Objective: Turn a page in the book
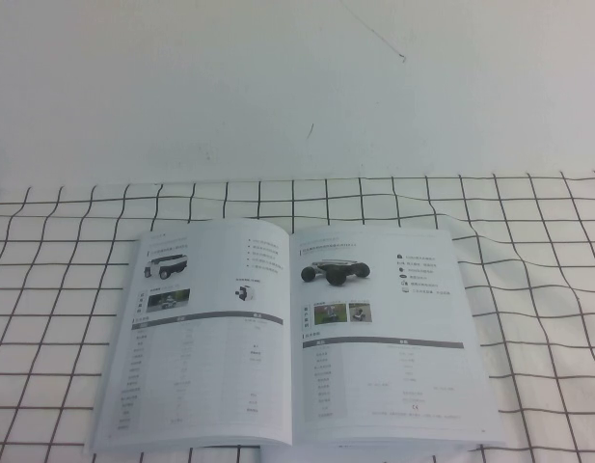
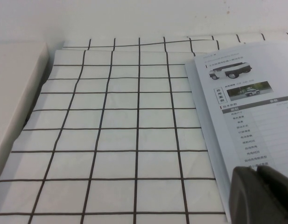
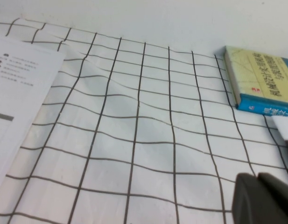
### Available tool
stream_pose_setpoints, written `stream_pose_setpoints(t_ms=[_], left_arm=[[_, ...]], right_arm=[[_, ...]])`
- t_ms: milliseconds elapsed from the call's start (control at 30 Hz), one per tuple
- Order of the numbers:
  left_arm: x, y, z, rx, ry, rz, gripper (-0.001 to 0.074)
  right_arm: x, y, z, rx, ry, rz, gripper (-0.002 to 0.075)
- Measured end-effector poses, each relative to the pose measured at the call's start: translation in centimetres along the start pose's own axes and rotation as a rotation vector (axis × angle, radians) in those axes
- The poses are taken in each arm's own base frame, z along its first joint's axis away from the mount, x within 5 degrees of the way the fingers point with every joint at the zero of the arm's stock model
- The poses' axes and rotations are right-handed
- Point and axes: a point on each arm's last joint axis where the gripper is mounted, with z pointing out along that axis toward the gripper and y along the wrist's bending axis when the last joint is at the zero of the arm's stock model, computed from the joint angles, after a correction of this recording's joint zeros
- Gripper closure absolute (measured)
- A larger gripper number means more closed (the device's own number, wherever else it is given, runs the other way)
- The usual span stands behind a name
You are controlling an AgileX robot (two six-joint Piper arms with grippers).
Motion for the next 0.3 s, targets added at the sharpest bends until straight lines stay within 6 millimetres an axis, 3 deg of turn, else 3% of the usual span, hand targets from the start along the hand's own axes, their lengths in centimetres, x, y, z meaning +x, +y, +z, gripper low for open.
stream_pose_setpoints(t_ms=[300], left_arm=[[0.00,0.00,0.00,0.000,0.000,0.002,0.0737]], right_arm=[[0.29,0.09,-0.01,-0.009,0.033,0.076,0.0728]])
